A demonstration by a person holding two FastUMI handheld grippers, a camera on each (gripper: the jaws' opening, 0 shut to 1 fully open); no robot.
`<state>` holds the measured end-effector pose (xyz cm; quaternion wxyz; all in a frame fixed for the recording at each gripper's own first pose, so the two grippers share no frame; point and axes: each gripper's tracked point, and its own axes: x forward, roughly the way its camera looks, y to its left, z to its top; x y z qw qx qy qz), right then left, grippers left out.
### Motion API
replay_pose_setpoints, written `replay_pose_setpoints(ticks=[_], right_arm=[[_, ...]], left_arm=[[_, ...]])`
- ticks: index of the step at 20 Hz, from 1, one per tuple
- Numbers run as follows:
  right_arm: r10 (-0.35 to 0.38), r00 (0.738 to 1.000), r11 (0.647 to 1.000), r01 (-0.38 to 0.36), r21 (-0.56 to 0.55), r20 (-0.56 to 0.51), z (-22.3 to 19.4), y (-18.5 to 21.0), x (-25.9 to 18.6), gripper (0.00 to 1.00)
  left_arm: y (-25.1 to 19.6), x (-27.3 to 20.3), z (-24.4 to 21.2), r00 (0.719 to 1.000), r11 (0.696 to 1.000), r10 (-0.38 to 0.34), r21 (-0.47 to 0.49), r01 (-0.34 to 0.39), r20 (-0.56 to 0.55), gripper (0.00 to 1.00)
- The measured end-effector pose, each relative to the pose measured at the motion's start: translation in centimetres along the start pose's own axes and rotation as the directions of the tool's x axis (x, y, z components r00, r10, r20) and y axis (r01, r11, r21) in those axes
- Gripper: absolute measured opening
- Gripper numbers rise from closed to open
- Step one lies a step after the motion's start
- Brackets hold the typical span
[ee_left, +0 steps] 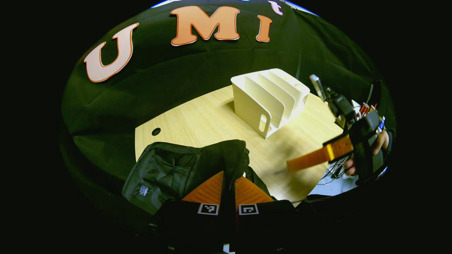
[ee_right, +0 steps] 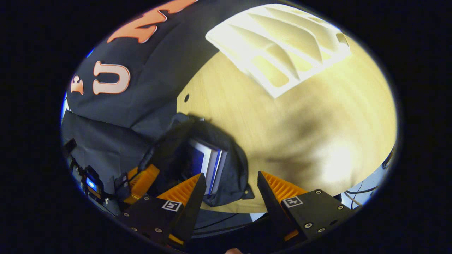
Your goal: Open the schoolbag, grab two books from the bookshelf and put them into the schoolbag.
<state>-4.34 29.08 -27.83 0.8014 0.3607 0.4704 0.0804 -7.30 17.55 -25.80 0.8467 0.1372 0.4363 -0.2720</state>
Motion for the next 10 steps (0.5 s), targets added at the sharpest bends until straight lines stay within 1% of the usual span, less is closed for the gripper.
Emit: replay_pose_setpoints(ticks=[1,3,5,6,8,9,10], right_arm=[[-0.009,1.0,1.0,0.009,-0.014,0.028,1.2,-0.6,-1.0,0.88],[-0.032,0.997,0.998,0.036,-0.052,0.071,3.3,-2.1,-2.8,0.89],[-0.044,0.994,0.994,0.054,-0.097,0.095,5.3,-3.3,-4.8,0.91],[-0.05,0.993,0.991,0.062,-0.117,0.103,6.2,-3.9,-5.6,0.95],[-0.049,0.992,0.987,0.066,-0.148,0.117,8.0,-4.6,-7.0,0.98],[-0.045,0.991,0.984,0.065,-0.163,0.126,8.8,-4.9,-7.7,0.99],[-0.045,0.99,0.981,0.07,-0.181,0.137,9.7,-5.1,-8.2,0.98]], left_arm=[[-0.4,0.3,0.0,1.0,1.0,0.009,0.0,-0.009,-0.002,0.07],[-0.8,0.5,-0.1,0.999,0.999,0.034,-0.006,-0.034,-0.01,0.12],[-1.6,1.0,-0.2,0.999,0.998,0.05,-0.033,-0.051,-0.019,0.16],[-2.0,1.1,-0.3,0.998,0.997,0.062,-0.053,-0.064,-0.026,0.27],[-2.9,1.3,-0.4,0.996,0.992,0.086,-0.094,-0.088,-0.029,0.51],[-3.4,1.2,0.0,0.995,0.989,0.095,-0.115,-0.098,-0.025,0.57],[-4.1,1.1,0.5,0.995,0.986,0.1,-0.133,-0.101,-0.016,0.73]])
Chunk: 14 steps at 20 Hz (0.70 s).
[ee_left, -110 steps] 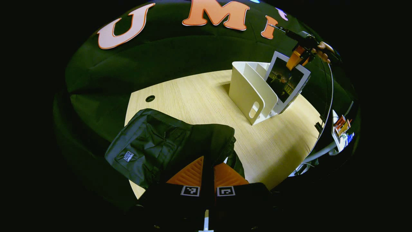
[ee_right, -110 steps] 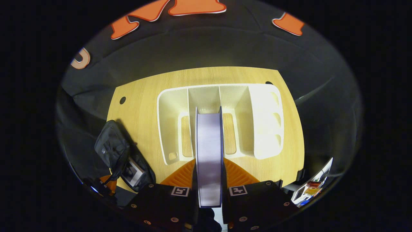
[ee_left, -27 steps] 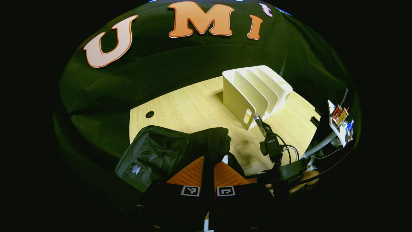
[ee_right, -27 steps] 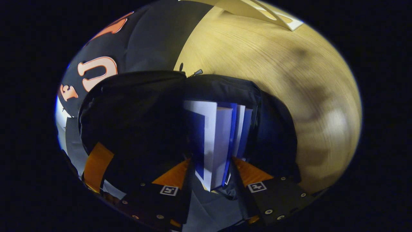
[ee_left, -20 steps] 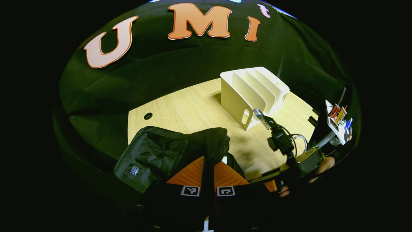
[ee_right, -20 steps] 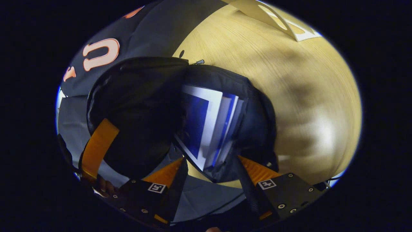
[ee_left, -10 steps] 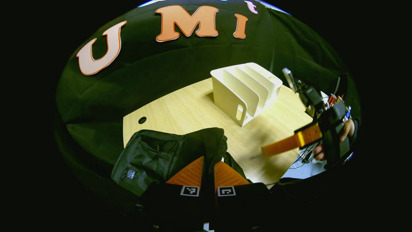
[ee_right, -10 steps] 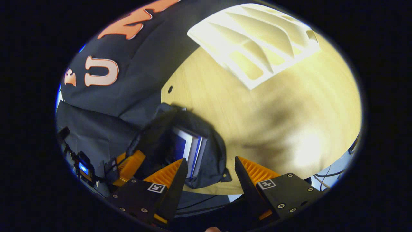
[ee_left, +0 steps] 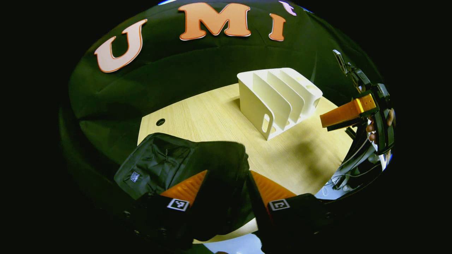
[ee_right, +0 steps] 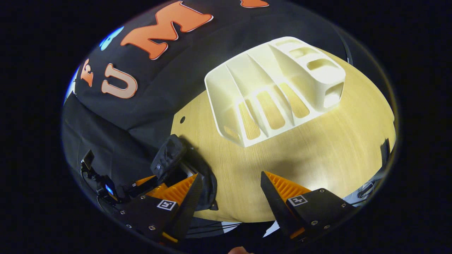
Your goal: Open the schoolbag, grab two books from the bookshelf and put them into the schoolbag.
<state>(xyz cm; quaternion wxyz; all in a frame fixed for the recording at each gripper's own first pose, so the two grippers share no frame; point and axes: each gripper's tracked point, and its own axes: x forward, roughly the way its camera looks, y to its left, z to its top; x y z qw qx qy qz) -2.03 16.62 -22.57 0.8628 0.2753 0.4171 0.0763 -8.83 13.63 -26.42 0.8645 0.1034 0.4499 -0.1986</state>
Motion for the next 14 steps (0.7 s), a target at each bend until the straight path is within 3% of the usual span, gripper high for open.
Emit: replay_pose_setpoints(ticks=[1,2,3,7,10,14], right_arm=[[0.002,1.0,1.0,-0.001,-0.022,0.015,0.9,-0.4,-0.4,0.98],[-0.006,0.999,0.999,0.008,-0.043,0.032,1.9,-0.9,-1.0,0.98],[-0.006,0.998,0.997,0.01,-0.071,0.055,2.9,-1.0,-1.7,0.99],[-0.003,0.986,0.98,0.036,-0.196,0.167,7.2,-1.6,-4.7,0.98],[0.024,0.964,0.957,0.054,-0.286,0.264,10.6,-1.3,-7.2,0.98],[0.072,0.925,0.922,0.081,-0.379,0.374,14.2,-1.1,-11.2,0.98]], left_arm=[[-0.7,-0.2,0.6,1.0,1.0,0.01,-0.014,-0.01,0.016,0.74],[-1.3,-0.2,1.2,0.999,1.0,0.018,-0.026,-0.017,0.029,0.84],[-2.0,-0.3,2.1,0.999,0.999,0.026,-0.039,-0.024,0.047,0.87],[-4.9,-1.7,6.7,0.983,0.995,0.078,-0.079,-0.066,0.166,0.88],[-7.4,-3.4,10.8,0.951,0.989,0.124,-0.118,-0.094,0.284,0.99],[-9.3,-6.9,16.4,0.879,0.974,0.212,-0.17,-0.152,0.427,0.99]])
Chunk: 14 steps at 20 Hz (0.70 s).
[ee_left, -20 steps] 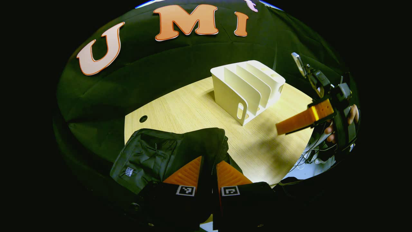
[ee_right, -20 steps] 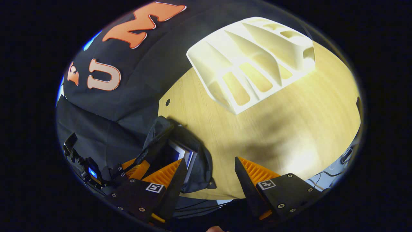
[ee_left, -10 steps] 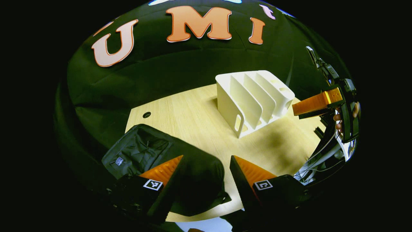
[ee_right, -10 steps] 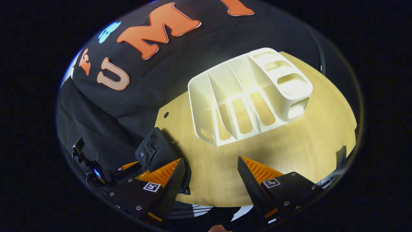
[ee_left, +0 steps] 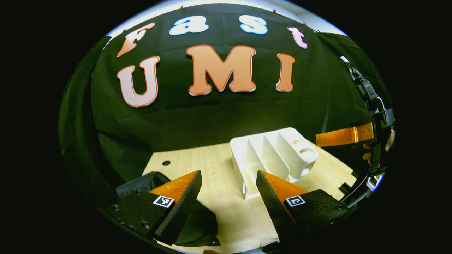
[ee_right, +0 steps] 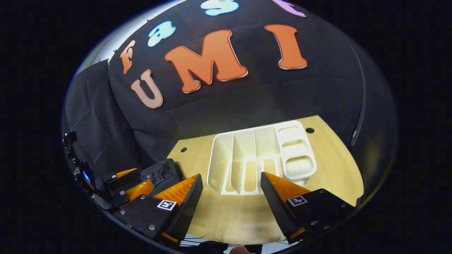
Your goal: Open the schoolbag, grab two books from the bookshelf and put them into the schoolbag.
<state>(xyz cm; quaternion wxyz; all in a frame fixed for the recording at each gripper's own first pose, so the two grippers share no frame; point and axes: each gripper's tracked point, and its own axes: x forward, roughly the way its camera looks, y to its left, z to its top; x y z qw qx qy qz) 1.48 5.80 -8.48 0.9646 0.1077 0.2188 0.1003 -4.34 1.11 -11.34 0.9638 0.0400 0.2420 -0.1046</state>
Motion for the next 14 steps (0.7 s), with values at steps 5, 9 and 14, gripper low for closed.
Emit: replay_pose_setpoints(ticks=[5,9,14], right_arm=[[0.021,0.993,0.995,-0.01,-0.102,0.112,4.5,-1.5,-4.2,0.98],[-0.003,0.977,0.987,0.036,-0.156,0.211,7.8,-2.0,-6.9,0.98],[-0.056,0.938,0.97,0.133,-0.204,0.342,10.8,-1.7,-9.4,0.97]], left_arm=[[-1.4,-2.3,5.8,0.981,0.996,0.081,-0.037,-0.075,0.176,0.98],[-1.4,-4.0,9.6,0.945,0.991,0.128,-0.059,-0.116,0.3,0.98],[-1.2,-4.6,15.1,0.868,0.988,0.147,-0.111,-0.107,0.474,1.0]])
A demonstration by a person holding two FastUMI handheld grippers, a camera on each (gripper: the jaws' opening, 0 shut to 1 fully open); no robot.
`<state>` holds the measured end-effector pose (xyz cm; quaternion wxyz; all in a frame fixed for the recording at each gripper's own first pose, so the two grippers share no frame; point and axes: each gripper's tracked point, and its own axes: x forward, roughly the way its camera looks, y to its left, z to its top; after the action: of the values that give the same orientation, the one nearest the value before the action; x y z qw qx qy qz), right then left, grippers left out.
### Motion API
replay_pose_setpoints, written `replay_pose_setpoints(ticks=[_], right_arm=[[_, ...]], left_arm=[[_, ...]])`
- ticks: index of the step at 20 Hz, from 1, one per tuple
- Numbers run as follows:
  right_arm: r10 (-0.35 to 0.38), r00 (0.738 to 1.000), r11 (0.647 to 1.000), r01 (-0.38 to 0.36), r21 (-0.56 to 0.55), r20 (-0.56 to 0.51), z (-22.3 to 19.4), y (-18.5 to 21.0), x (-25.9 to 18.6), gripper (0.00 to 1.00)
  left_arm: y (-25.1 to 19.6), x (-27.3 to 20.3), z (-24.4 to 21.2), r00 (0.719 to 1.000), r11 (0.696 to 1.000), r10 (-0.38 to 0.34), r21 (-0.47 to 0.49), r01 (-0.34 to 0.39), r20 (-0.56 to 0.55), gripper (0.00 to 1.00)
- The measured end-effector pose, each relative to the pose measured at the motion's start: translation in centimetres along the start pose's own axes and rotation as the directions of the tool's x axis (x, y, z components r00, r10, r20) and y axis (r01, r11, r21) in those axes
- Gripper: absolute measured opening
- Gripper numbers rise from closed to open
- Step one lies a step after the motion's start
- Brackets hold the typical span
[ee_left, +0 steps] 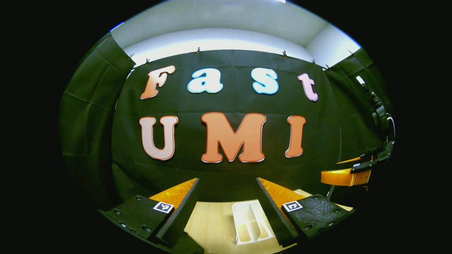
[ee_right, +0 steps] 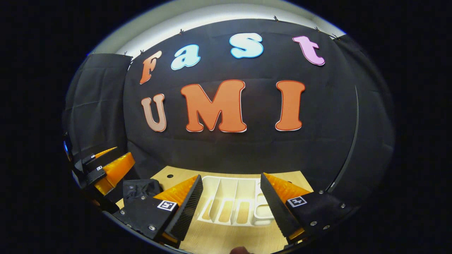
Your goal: Open the schoolbag, grab two books from the bookshelf and put them into the schoolbag.
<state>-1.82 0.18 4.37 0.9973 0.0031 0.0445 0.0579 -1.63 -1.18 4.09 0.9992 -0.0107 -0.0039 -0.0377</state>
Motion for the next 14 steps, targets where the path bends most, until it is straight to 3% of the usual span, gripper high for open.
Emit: replay_pose_setpoints(ticks=[3,6,14], right_arm=[[-0.019,0.999,1.0,0.019,0.002,0.033,0.9,0.2,1.1,0.97],[-0.024,0.998,1.0,0.024,-0.014,0.053,1.5,1.0,1.3,0.97],[-0.041,0.996,0.997,0.045,-0.06,0.077,0.8,2.4,1.9,0.97]], left_arm=[[-0.2,0.1,2.3,0.997,1.0,0.001,-0.024,0.001,0.078,0.96],[-0.3,-0.1,2.8,0.994,0.999,0.0,-0.04,0.005,0.106,0.99],[0.1,0.3,0.7,0.991,0.999,-0.006,-0.032,0.01,0.137,0.98]])
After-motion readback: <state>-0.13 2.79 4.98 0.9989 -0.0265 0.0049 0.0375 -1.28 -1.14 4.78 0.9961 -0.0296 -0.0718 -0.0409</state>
